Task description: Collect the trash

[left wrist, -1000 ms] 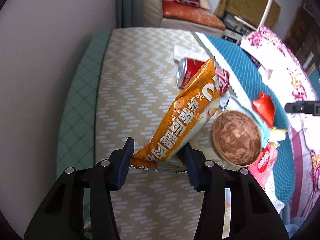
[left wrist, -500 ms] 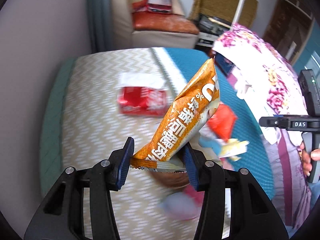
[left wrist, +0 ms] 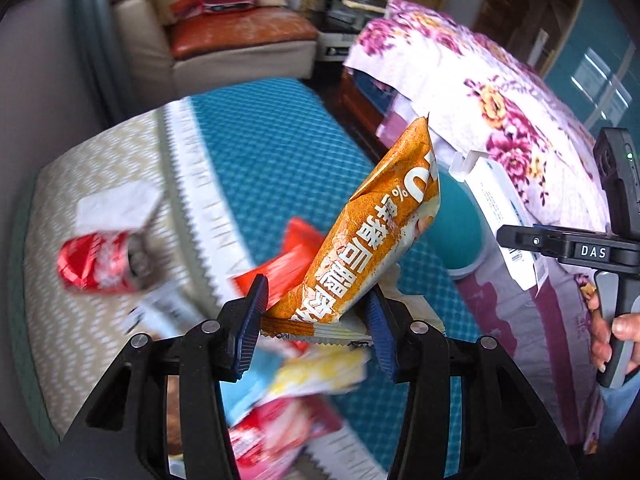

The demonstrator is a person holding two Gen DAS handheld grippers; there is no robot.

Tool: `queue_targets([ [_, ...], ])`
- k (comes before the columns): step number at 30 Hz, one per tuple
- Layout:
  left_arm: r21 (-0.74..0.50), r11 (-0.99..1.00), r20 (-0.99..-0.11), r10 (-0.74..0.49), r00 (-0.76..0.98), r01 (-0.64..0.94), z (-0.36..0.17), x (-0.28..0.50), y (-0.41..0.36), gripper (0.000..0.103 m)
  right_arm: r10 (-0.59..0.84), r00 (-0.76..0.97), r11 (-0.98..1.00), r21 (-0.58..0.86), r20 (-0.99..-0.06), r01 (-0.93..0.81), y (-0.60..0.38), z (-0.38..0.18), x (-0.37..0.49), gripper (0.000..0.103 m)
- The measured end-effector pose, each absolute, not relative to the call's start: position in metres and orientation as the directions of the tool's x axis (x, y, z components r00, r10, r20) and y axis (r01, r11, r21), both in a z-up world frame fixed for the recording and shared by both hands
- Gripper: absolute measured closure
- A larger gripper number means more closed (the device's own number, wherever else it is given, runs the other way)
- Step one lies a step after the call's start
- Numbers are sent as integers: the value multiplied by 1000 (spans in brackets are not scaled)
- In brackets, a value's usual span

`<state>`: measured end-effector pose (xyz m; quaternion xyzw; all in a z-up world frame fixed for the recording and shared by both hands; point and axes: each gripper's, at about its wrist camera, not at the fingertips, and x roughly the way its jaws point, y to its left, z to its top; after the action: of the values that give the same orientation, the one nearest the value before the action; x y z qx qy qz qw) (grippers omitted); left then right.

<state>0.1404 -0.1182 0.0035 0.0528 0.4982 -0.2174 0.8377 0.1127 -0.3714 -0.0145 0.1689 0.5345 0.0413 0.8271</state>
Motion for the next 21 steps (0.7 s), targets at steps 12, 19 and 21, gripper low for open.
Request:
queue_targets([
  [12,-68,845,-887,-294,355,530,-15,168,-220,54,205,433,914,330,-878,235,-452,-37,110,46],
  [19,-47,818,-898,-286,335,573,-28,181,-261,54,193,428,909,325,-883,261,-473,-46,116,46],
  [21,-49,813,-900,-287,327,580,-32,183,-269,54,190,424,909,322,-886,264,-476,-48,117,46],
])
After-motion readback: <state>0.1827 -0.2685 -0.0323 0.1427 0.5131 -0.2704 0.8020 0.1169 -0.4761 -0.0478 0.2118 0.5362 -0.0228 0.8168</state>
